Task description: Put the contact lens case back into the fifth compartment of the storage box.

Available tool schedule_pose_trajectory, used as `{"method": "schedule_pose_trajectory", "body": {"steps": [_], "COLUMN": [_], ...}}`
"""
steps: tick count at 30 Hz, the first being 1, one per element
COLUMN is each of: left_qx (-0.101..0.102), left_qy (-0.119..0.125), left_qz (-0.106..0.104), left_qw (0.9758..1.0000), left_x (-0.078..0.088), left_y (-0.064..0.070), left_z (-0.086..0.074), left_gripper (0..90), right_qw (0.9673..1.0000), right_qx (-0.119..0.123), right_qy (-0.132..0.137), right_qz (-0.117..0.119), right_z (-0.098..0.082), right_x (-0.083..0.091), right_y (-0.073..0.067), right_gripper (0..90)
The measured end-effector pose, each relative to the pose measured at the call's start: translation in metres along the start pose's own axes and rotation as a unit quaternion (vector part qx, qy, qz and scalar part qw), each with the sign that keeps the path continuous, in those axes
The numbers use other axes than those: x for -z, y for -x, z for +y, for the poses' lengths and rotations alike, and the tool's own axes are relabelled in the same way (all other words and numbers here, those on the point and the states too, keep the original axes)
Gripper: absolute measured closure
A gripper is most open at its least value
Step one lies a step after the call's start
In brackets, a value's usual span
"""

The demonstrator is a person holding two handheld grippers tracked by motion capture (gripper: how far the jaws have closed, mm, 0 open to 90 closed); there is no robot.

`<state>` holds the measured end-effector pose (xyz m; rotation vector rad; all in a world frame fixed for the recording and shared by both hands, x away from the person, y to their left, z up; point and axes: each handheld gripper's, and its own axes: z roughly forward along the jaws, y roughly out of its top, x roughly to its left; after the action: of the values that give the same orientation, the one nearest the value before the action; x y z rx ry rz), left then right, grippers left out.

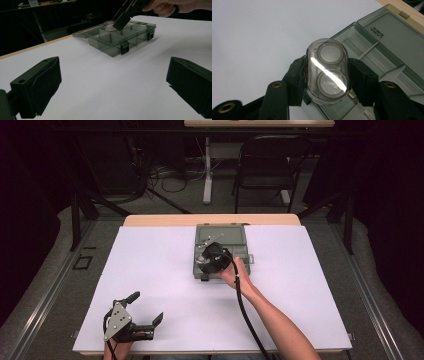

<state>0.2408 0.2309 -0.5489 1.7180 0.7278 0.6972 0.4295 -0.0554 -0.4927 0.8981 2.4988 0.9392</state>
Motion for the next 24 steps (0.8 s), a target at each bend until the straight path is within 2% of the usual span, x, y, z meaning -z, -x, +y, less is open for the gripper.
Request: {"method": "schedule_pose_trajectory", "body": {"steps": [6,10,13,22,24], "left_qx": [0.002,-0.001,0.0,0.003,0.001], "left_qy": [0.0,0.003,0.003,0.001,0.002], "left_qz": [-0.001,0.0,0.001,-0.001,-0.001], "left_qw": [1.0,1.0,1.0,1.0,1.0], "left_x": [0.0,0.002,0.002,0.001,0.001], "left_y": [-0.001,0.001,0.001,0.001,0.001], "left_z": [0.0,0.001,0.001,0.0,0.0], "left_gripper": [0.0,0.1,0.0,0.0,0.0], "right_qw": [1.0,0.9999,0.9998,0.9992,0.9988], "right_qx": [-0.001,-0.012,-0.012,-0.012,-0.012], "right_qy": [-0.006,-0.011,-0.013,-0.035,-0.04], "right_qz": [-0.007,-0.001,-0.003,-0.016,-0.024], "right_z": [0.002,0.003,0.004,0.007,0.008], "right_x": [-0.004,-0.006,-0.006,-0.012,-0.013], "right_y": [0.0,0.001,0.0,-0.001,-0.003], "right_gripper": [49.0,49.0,49.0,49.0,49.0]}}
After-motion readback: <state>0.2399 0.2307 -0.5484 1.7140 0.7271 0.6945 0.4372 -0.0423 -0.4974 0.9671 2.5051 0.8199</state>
